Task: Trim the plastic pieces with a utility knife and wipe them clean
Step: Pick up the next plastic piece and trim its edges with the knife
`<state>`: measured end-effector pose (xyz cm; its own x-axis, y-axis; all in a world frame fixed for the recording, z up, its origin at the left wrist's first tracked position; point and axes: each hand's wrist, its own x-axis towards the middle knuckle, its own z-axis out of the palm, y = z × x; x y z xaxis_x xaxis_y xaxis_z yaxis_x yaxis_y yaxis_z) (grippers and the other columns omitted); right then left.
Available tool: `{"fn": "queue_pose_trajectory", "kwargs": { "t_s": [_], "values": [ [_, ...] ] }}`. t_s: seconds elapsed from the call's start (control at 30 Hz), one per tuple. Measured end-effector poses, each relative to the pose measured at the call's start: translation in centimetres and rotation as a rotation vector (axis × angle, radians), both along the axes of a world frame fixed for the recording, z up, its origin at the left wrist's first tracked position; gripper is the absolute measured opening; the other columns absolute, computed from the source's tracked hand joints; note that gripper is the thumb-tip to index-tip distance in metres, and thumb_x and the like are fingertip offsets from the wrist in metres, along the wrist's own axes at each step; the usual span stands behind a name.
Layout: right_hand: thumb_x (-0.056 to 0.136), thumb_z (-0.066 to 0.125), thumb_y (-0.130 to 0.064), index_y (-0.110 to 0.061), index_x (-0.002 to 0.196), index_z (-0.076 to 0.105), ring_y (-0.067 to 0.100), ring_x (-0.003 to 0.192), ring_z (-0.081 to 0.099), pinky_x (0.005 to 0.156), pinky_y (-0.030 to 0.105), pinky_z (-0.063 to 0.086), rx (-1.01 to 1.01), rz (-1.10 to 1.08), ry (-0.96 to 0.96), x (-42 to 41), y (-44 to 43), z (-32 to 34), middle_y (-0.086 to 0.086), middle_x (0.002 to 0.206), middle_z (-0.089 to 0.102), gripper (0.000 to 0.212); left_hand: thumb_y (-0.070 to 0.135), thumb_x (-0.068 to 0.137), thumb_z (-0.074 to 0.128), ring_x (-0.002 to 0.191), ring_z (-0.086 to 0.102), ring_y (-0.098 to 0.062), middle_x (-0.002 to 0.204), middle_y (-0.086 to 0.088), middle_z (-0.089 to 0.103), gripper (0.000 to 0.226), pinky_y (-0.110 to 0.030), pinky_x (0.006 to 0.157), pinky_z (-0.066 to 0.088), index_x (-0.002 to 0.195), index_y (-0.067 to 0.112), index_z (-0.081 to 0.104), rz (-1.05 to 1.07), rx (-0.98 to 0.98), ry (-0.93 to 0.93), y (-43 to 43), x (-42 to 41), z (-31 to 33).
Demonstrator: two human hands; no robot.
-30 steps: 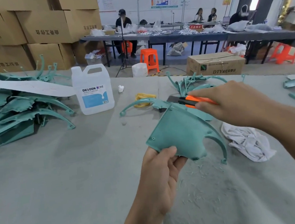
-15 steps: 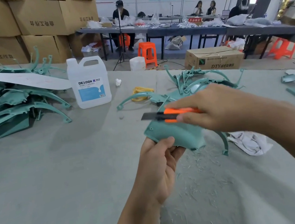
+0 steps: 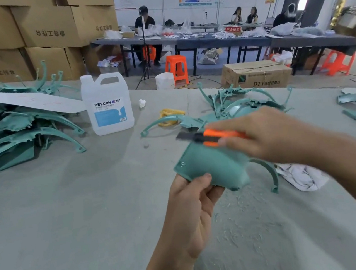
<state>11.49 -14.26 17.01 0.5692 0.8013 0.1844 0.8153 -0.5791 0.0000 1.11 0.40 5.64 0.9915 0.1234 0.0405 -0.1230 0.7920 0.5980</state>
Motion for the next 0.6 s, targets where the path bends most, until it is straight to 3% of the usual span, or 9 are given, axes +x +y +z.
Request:
{"fn": "queue_pose_trajectory", "kwargs": {
  "t_s": [0.07, 0.13, 0.2, 0.3, 0.33, 0.4, 0.5, 0.6],
  "values": [
    [0.103, 0.041, -0.049, -0.046, 0.139, 0.054, 0.013, 0.075, 0.068, 0.069, 0.031, 0.055, -0.047, -0.156, -0.068, 2.4, -1.3, 1.0, -0.006, 0.090, 0.074, 0.038, -0.008, 0.093, 0.048, 0.118, 0.066, -0.031, 0.127, -0.017, 0.067, 0.041, -0.039, 0.092, 0.057, 0.131, 0.002, 0.057, 0.016, -0.006, 0.016, 0.2, -0.2, -0.2],
    [0.105, 0.045, -0.043, -0.042, 0.143, 0.052, 0.029, 0.096, 0.068, 0.080, 0.038, 0.051, -0.111, -0.301, -0.155, 3.8, -2.6, 1.5, 0.005, 0.112, 0.074, 0.039, -0.011, 0.096, 0.045, 0.117, 0.066, -0.030, 0.126, -0.016, 0.068, 0.040, -0.039, 0.094, 0.057, 0.132, 0.001, 0.056, 0.033, -0.001, 0.040, 0.4, -0.3, -0.3],
    [0.103, 0.045, -0.045, -0.043, 0.143, 0.052, 0.028, 0.087, 0.068, 0.071, 0.037, 0.051, 0.019, -0.283, -0.214, 3.3, -2.8, 1.1, 0.002, 0.100, 0.074, 0.040, -0.011, 0.097, 0.042, 0.118, 0.066, -0.030, 0.126, -0.016, 0.068, 0.039, -0.039, 0.095, 0.057, 0.133, 0.001, 0.055, 0.043, 0.014, 0.055, 0.4, -0.2, -0.3],
    [0.100, 0.038, -0.058, -0.051, 0.140, 0.048, -0.006, 0.055, 0.046, 0.052, 0.022, 0.036, 0.181, -0.100, -0.103, 0.5, -1.2, -0.5, -0.023, 0.065, 0.052, 0.042, -0.009, 0.098, 0.043, 0.118, 0.066, -0.030, 0.127, -0.016, 0.068, 0.040, -0.039, 0.093, 0.057, 0.133, 0.003, 0.056, 0.055, 0.018, 0.072, 0.3, -0.1, -0.2],
    [0.097, 0.035, -0.063, -0.054, 0.141, 0.045, -0.006, 0.052, 0.043, 0.052, 0.020, 0.032, 0.160, -0.076, -0.040, 0.1, -1.0, -1.5, -0.025, 0.060, 0.047, 0.046, -0.009, 0.096, 0.045, 0.118, 0.066, -0.029, 0.128, -0.016, 0.067, 0.040, -0.037, 0.091, 0.058, 0.133, 0.003, 0.057, 0.049, 0.013, 0.059, 0.3, -0.2, -0.1],
    [0.098, 0.035, -0.064, -0.055, 0.142, 0.044, -0.003, 0.055, 0.049, 0.054, 0.025, 0.038, 0.131, -0.108, 0.003, 1.0, -1.2, -2.9, -0.024, 0.060, 0.050, 0.046, -0.008, 0.090, 0.049, 0.116, 0.066, -0.029, 0.128, -0.017, 0.067, 0.043, -0.034, 0.086, 0.058, 0.132, 0.003, 0.058, 0.045, 0.006, 0.023, 0.8, -0.4, -0.1],
    [0.102, 0.052, -0.044, -0.042, 0.138, 0.059, 0.021, 0.072, 0.060, 0.065, 0.034, 0.044, 0.317, -0.293, -0.012, 4.3, -3.6, -5.2, -0.010, 0.080, 0.065, 0.037, -0.009, 0.090, 0.046, 0.110, 0.070, -0.027, 0.123, -0.016, 0.070, 0.042, -0.032, 0.081, 0.059, 0.128, 0.002, 0.059, 0.092, 0.000, 0.047, 2.0, -0.7, -0.4],
    [0.101, 0.050, -0.044, -0.036, 0.127, 0.067, 0.019, 0.074, 0.062, 0.069, 0.034, 0.049, 0.247, -0.341, 0.152, 5.2, -5.1, -10.3, -0.004, 0.084, 0.070, 0.032, -0.007, 0.093, 0.043, 0.105, 0.072, -0.027, 0.120, -0.017, 0.071, 0.038, -0.036, 0.082, 0.061, 0.126, 0.002, 0.059, 0.146, -0.028, 0.095, 3.4, -1.0, -1.1]
  ]
}}
